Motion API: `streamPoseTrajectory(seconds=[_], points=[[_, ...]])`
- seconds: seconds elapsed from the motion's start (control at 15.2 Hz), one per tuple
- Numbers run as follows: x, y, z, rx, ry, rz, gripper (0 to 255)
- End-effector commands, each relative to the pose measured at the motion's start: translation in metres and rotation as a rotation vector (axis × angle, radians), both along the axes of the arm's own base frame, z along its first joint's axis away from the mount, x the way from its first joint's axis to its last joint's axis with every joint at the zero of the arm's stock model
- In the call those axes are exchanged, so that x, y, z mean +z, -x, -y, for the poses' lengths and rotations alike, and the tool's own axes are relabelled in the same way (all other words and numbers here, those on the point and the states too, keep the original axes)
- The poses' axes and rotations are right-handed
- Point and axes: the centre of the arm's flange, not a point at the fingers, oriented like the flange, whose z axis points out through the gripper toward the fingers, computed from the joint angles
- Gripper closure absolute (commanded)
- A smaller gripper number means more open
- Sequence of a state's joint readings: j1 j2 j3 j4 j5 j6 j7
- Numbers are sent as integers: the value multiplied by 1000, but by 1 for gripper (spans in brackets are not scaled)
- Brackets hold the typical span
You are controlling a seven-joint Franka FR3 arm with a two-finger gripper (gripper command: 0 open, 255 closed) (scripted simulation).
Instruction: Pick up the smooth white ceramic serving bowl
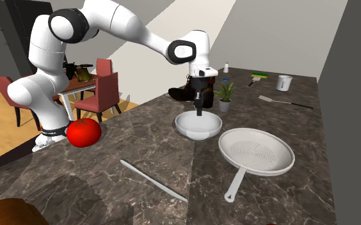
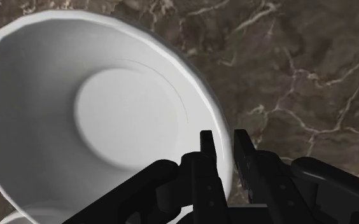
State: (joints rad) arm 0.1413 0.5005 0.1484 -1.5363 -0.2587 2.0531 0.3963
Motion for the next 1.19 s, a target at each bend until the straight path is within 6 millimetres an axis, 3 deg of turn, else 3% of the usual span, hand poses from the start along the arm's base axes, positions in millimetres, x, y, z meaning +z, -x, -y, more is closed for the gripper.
streamPoseTrajectory(seconds=[0.0,0.33,1.12], points=[[0,0,0,0,0,0,255],[-1,0,0,0,0,0,255],[63,0,0,0,0,0,255]])
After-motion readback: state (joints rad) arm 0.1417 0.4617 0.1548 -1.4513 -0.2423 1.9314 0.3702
